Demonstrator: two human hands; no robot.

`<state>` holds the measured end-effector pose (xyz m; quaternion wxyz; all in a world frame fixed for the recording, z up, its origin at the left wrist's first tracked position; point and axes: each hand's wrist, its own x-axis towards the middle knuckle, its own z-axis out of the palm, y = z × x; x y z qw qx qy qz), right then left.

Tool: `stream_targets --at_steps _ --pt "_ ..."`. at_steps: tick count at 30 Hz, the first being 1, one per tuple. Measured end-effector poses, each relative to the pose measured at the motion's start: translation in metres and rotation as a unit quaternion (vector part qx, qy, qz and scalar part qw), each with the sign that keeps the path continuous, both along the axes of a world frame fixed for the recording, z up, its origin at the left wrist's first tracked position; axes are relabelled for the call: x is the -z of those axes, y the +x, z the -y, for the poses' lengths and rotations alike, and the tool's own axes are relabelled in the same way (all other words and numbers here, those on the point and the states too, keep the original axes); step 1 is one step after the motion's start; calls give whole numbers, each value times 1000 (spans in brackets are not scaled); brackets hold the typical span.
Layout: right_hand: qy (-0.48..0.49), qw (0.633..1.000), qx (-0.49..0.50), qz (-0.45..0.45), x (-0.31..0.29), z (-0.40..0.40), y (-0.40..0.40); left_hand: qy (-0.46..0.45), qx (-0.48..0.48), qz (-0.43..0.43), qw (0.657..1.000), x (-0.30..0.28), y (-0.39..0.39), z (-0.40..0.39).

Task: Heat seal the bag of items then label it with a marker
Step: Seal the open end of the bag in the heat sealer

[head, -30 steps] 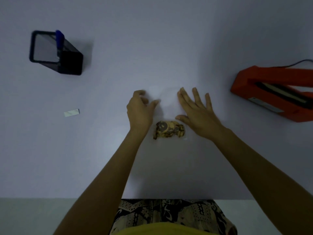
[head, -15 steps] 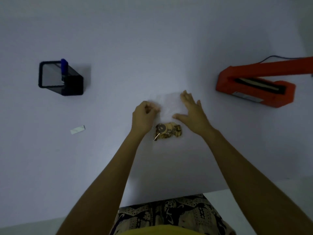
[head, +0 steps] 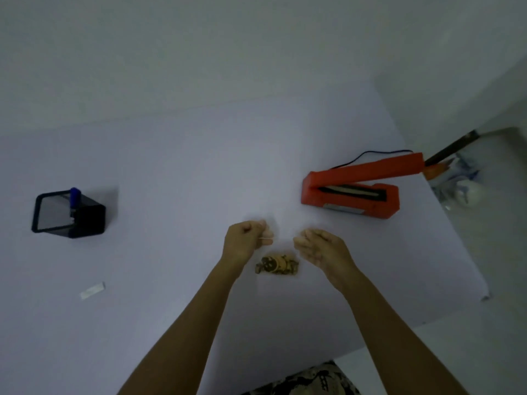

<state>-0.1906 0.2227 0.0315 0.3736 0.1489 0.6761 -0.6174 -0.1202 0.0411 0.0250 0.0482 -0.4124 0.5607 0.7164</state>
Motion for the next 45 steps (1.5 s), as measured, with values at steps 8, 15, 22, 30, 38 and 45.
stream_targets --at_steps 8,15,22,30,38,45 --pt "17 999 45 3 -8 -80 -54 38 19 -6 999 -11 -63 -82" --pt "10 999 51 1 -2 -110 -99 13 20 9 1000 -10 -110 -115" --pt "11 998 54 1 4 -115 -118 -21 15 32 999 -1 -134 -126" --pt "24 998 53 -7 8 -115 -126 -42 4 46 998 1 -144 -132" --pt "47 993 104 -30 8 -114 -126 -38 5 48 998 -2 -147 -138" --pt "144 982 46 -112 11 -118 -127 -23 -9 43 999 -3 -148 -139"
